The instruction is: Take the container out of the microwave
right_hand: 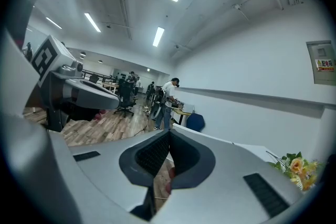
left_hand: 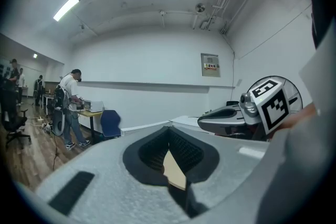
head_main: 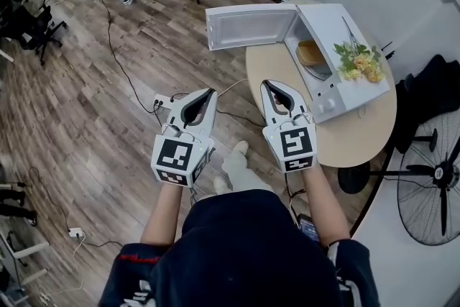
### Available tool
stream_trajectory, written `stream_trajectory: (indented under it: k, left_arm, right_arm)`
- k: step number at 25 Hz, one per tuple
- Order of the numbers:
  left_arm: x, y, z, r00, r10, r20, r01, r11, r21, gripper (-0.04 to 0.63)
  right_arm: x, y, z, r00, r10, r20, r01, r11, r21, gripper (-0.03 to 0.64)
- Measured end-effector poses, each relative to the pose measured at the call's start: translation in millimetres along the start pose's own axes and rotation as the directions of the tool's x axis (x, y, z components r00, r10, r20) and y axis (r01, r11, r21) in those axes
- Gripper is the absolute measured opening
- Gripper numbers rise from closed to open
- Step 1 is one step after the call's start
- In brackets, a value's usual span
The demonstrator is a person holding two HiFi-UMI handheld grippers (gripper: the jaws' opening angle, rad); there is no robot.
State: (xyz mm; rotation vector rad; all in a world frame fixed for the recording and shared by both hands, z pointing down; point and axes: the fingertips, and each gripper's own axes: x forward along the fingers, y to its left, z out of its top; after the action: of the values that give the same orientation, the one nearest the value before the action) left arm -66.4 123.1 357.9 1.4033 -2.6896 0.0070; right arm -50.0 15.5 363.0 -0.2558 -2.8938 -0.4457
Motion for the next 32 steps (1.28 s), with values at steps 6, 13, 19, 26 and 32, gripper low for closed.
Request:
stream_trajectory:
  k: [6, 13, 19, 26, 32]
  left_arm:
    - [58, 22, -1, 0.999, -0.031, -0.026, 0.031, 0.999, -0.008, 0.014]
    - [148, 38, 2, 0.995, -0.095, -0.044, 0.095, 0.995, -0.001, 0.015]
    - [216, 34, 10, 0.981, -0.178, -0.072, 0.179, 0.984, 0.012, 0.015]
    - [263, 7, 16, 0.953, -0.288, -0.092, 0.296, 0.952, 0.077, 0.015]
    - [289, -9, 16, 0.921, -0.373, -0.112, 0.382, 0.921, 0.074, 0.015]
  right_arm:
    - [44, -39, -11, 1.0, -0.023, -0.02, 0.023, 0.999, 0.024, 0.008]
    - [95, -102, -29, 0.997, -0.06, -0.051, 0.061, 0.998, 0.035, 0.008]
    - [117, -161, -44, 0.989, -0.124, -0.083, 0.129, 0.99, 0.059, 0.008]
    - [116, -197, -61, 0.977, -0.177, -0.12, 0.186, 0.98, 0.066, 0.008]
    - [113, -199, -80, 0.966, -0.19, -0.174, 0.202, 0.978, 0.052, 0.008]
